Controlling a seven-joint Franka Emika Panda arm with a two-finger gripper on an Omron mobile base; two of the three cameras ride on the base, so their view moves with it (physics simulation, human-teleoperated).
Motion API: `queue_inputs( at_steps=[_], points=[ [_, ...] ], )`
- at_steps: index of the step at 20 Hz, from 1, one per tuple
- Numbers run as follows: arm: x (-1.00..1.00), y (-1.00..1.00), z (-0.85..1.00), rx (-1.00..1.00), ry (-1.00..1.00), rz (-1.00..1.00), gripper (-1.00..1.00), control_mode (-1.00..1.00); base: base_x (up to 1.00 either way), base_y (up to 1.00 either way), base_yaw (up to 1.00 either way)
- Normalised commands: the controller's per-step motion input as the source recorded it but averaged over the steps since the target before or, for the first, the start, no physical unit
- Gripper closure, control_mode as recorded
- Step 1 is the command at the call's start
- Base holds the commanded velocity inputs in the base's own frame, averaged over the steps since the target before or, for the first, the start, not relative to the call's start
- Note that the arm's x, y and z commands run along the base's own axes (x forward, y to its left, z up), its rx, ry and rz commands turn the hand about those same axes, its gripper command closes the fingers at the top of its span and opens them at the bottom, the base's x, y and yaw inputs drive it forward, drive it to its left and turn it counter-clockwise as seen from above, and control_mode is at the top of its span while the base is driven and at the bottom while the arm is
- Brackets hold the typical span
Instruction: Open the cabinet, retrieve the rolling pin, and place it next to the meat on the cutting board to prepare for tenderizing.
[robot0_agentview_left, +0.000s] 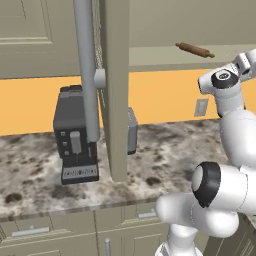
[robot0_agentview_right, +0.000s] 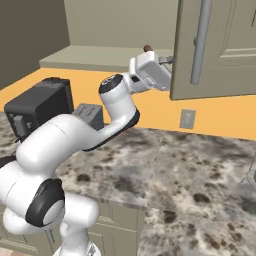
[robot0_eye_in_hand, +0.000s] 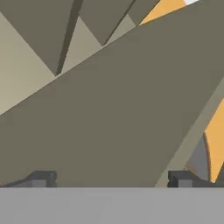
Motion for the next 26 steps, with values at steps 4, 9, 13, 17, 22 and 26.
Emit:
queue_inputs(
  at_steps=[4, 9, 13, 17, 22, 26],
  points=[
    [-0.99, -0.70, 0.00, -0.02, -0.18, -0.17, -1.00, -1.00, 0.00, 0.00, 0.00],
    [-0.95, -0.77, 0.00, -0.02, -0.17, -0.17, -1.00, -1.00, 0.00, 0.00, 0.00],
    [-0.93, -0.81, 0.00, 0.00, -0.16, -0.16, -1.00, -1.00, 0.00, 0.00, 0.00],
    [-0.94, -0.85, 0.00, 0.00, -0.16, -0.15, -1.00, -1.00, 0.00, 0.00, 0.00],
    [-0.88, -0.86, 0.00, 0.00, -0.14, -0.14, -1.00, -1.00, 0.00, 0.00, 0.00],
    [-0.59, -0.70, 0.00, 0.00, -0.06, -0.14, -1.00, -1.00, 0.00, 0.00, 0.00]
  ],
)
